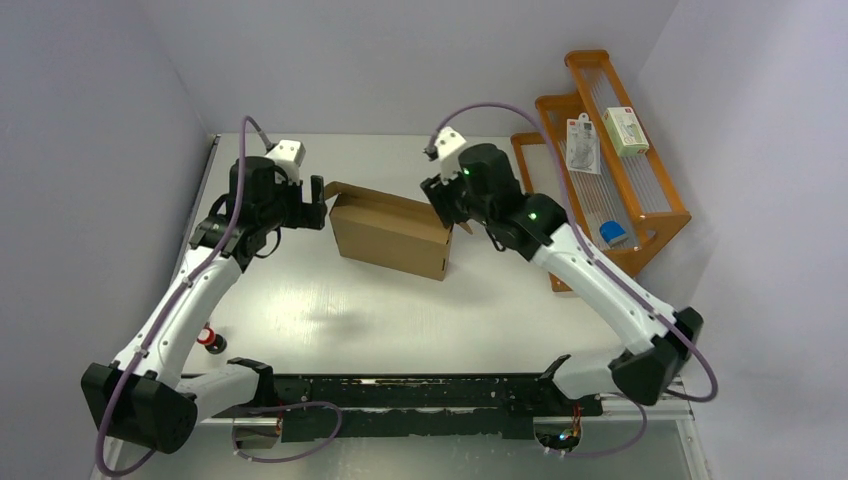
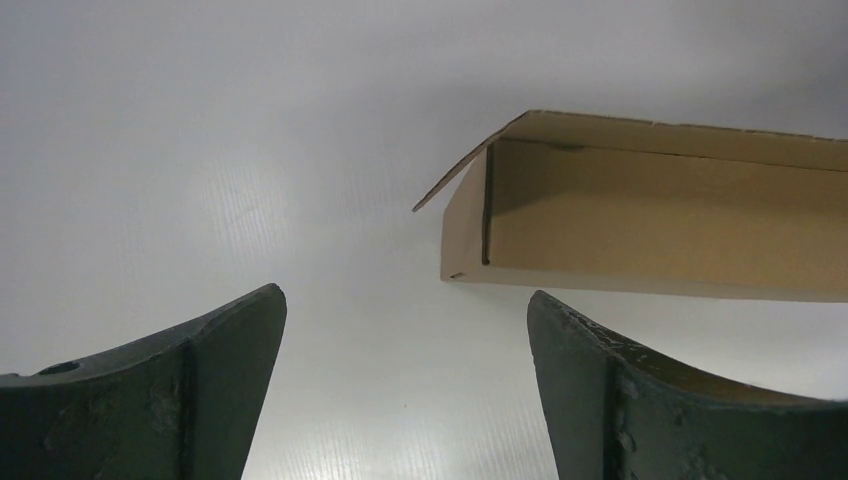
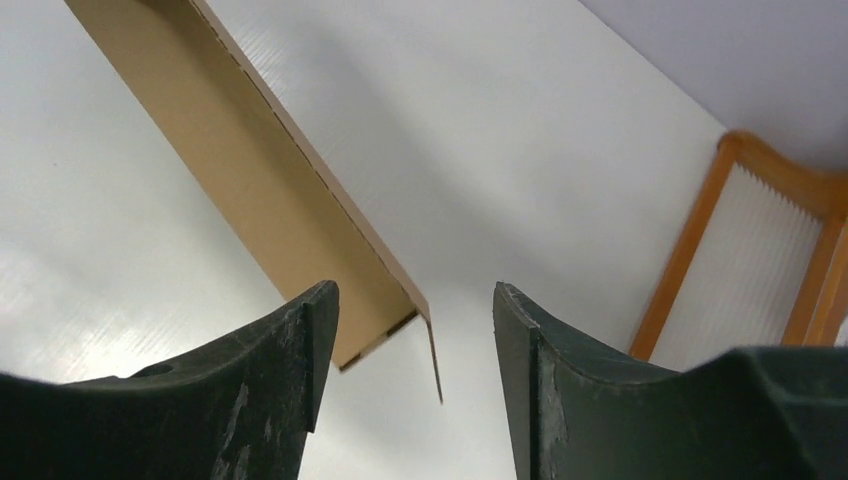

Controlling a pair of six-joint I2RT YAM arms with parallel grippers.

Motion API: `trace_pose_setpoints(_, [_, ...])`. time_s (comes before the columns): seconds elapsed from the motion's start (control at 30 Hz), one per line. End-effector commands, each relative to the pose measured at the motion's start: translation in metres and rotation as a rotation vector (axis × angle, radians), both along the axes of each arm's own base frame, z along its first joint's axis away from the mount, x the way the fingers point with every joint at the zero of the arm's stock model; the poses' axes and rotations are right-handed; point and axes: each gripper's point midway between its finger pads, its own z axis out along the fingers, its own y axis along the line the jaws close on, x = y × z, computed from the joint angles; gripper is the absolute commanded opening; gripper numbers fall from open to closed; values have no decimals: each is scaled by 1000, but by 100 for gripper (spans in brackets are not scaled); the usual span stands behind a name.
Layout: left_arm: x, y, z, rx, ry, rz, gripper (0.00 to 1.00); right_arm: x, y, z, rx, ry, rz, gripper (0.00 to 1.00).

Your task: Fold the paper box

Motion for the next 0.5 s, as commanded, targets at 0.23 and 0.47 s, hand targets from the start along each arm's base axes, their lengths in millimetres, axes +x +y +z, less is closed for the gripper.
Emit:
trace_pose_setpoints(0.23, [24, -8, 42, 40, -99, -146, 93, -30, -44, -15, 129, 56, -224, 57])
trace_pose_setpoints(0.47, [30, -14, 34, -43, -64, -230, 91, -27, -45, -44, 116, 80, -257, 51])
